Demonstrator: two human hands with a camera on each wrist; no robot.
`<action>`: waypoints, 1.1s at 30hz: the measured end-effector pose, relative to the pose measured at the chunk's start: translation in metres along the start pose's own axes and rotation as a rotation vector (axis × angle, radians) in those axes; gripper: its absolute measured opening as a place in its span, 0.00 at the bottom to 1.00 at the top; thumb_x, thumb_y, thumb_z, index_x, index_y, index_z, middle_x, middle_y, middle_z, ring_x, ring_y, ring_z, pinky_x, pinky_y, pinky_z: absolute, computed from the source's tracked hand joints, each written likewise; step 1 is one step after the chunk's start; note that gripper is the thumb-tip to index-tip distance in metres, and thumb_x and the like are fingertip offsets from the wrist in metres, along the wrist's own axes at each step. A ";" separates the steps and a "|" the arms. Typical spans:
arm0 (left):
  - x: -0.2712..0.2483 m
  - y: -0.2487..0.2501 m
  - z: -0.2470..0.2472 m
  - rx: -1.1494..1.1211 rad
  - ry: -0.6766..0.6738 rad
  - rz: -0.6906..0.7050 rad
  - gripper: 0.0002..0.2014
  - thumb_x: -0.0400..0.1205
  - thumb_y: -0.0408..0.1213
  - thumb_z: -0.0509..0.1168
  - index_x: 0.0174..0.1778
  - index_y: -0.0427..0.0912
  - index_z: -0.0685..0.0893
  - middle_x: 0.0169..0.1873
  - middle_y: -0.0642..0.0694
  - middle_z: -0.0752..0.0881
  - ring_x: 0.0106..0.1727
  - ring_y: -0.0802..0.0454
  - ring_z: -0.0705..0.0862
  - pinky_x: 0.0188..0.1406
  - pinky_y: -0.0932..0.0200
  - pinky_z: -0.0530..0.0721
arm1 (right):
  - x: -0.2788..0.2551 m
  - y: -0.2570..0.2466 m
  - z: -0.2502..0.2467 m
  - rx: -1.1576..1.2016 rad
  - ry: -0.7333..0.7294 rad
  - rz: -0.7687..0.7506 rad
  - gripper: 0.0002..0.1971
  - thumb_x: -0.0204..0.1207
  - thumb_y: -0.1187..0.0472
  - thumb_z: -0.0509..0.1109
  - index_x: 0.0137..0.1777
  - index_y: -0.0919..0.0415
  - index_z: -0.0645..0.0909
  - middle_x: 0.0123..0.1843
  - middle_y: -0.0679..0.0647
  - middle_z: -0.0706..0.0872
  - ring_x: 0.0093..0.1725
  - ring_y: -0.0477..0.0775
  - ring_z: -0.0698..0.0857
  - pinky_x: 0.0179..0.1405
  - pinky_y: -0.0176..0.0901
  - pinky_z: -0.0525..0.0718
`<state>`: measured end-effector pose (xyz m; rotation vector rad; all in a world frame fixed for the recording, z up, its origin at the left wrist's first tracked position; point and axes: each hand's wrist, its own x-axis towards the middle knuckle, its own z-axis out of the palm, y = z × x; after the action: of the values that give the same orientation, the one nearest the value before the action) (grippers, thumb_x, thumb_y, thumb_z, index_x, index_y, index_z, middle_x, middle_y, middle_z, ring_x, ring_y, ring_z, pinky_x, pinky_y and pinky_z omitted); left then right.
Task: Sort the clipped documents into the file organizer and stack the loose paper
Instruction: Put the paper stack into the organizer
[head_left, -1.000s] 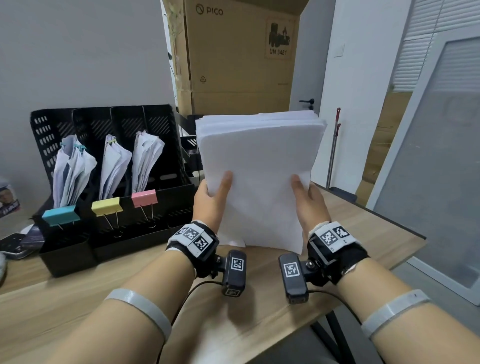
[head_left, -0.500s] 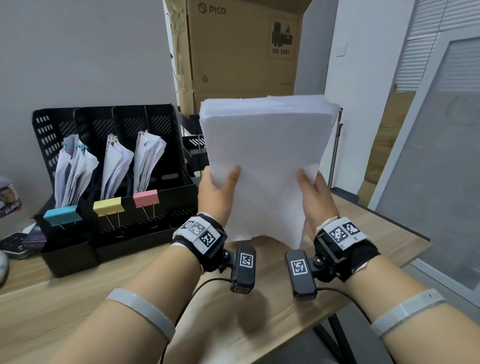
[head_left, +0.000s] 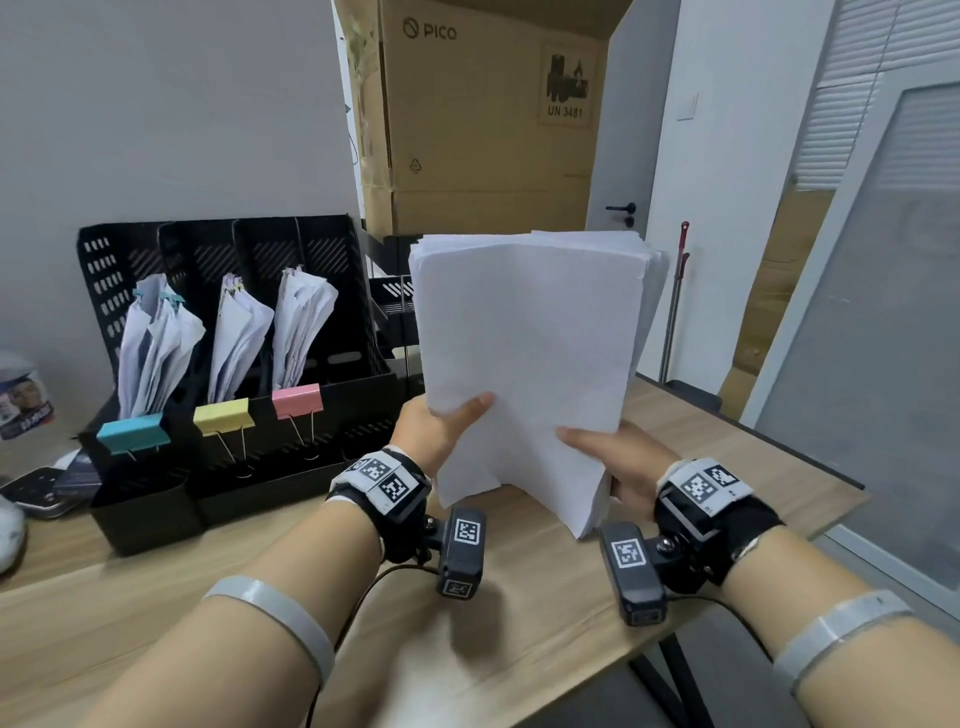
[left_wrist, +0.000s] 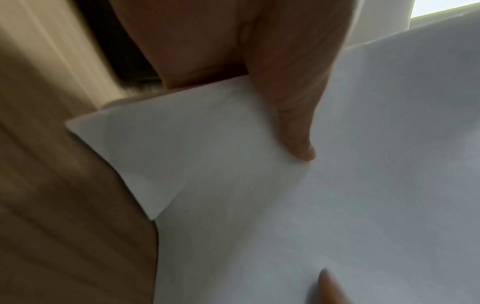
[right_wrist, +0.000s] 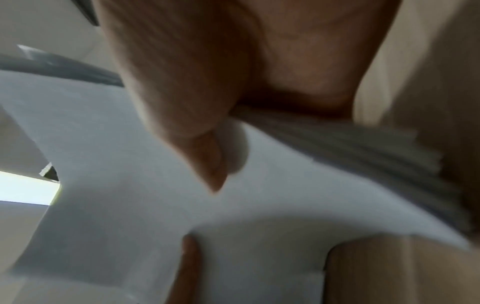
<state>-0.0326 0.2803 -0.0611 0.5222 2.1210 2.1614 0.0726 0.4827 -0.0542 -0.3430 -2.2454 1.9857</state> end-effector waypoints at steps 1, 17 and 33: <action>0.002 0.000 -0.003 0.003 -0.004 0.015 0.12 0.75 0.47 0.80 0.49 0.45 0.93 0.49 0.44 0.95 0.54 0.43 0.93 0.62 0.37 0.89 | -0.001 0.002 -0.003 -0.092 -0.069 0.011 0.19 0.69 0.45 0.81 0.58 0.49 0.86 0.62 0.52 0.91 0.63 0.56 0.89 0.72 0.61 0.80; 0.048 0.071 -0.101 0.444 0.201 0.113 0.22 0.87 0.52 0.63 0.73 0.44 0.81 0.60 0.53 0.81 0.63 0.55 0.79 0.69 0.56 0.75 | 0.011 -0.115 0.066 -0.383 0.038 -0.393 0.12 0.81 0.52 0.65 0.52 0.55 0.87 0.54 0.57 0.92 0.56 0.62 0.89 0.65 0.61 0.83; 0.049 0.054 -0.168 0.135 0.206 -0.062 0.49 0.68 0.46 0.72 0.86 0.61 0.57 0.81 0.40 0.69 0.74 0.46 0.77 0.77 0.37 0.76 | 0.115 -0.173 0.185 -0.997 0.189 -0.445 0.05 0.78 0.65 0.59 0.45 0.61 0.77 0.43 0.60 0.82 0.41 0.64 0.79 0.39 0.46 0.73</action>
<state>-0.1161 0.1308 0.0026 0.2472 2.3657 2.1327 -0.0978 0.3146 0.0869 -0.0783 -2.6796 0.5116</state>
